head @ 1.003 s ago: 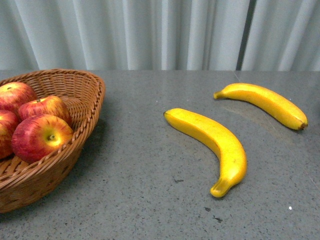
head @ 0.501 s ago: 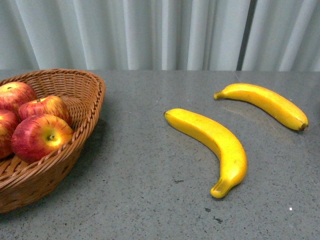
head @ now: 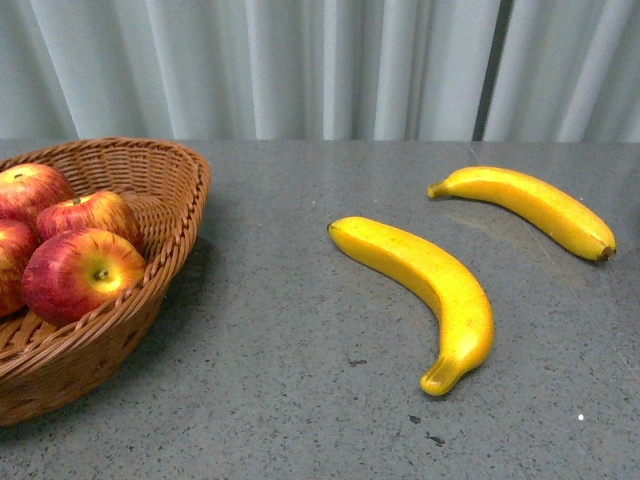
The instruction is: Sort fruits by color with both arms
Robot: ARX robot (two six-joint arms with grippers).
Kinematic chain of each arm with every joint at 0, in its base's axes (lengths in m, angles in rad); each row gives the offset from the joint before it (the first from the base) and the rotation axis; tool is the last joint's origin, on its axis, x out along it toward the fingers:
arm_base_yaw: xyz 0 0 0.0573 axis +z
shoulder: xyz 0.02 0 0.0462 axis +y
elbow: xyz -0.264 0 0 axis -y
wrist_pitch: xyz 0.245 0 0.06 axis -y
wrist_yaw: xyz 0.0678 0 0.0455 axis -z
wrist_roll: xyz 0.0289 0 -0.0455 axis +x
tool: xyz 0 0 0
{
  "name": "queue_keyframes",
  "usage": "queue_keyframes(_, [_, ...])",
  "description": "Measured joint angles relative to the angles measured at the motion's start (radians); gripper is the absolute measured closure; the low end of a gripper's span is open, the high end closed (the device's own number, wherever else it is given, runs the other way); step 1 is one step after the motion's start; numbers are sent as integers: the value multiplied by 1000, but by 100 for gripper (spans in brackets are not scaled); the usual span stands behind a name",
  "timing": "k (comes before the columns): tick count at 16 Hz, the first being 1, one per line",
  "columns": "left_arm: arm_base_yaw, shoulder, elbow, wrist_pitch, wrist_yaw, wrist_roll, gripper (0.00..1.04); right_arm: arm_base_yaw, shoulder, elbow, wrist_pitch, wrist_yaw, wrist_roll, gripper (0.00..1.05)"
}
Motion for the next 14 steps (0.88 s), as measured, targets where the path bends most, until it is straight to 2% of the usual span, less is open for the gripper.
queue_keyframes(2, [0, 0, 0, 0, 0, 0, 7, 14, 253, 66, 275, -38, 7, 7])
queue_keyframes(5, [0, 0, 0, 0, 0, 0, 7, 43, 392, 118, 400, -43, 6, 7])
queue_keyframes(7, [0, 0, 0, 0, 0, 0, 7, 147, 722, 274, 624, -45, -19, 7])
queue_keyframes(8, [0, 0, 0, 0, 0, 0, 7, 197, 853, 355, 646, -36, -27, 7])
queue_keyframes(9, [0, 0, 0, 0, 0, 0, 7, 250, 999, 454, 627, -21, -38, 7])
queue_keyframes(11, [0, 0, 0, 0, 0, 0, 7, 330, 1239, 634, 494, -4, -41, 7])
queue_keyframes(12, [0, 0, 0, 0, 0, 0, 7, 396, 1412, 786, 344, 11, -42, 7])
queue_keyframes(14, [0, 0, 0, 0, 0, 0, 7, 463, 1536, 866, 189, 36, -67, 7])
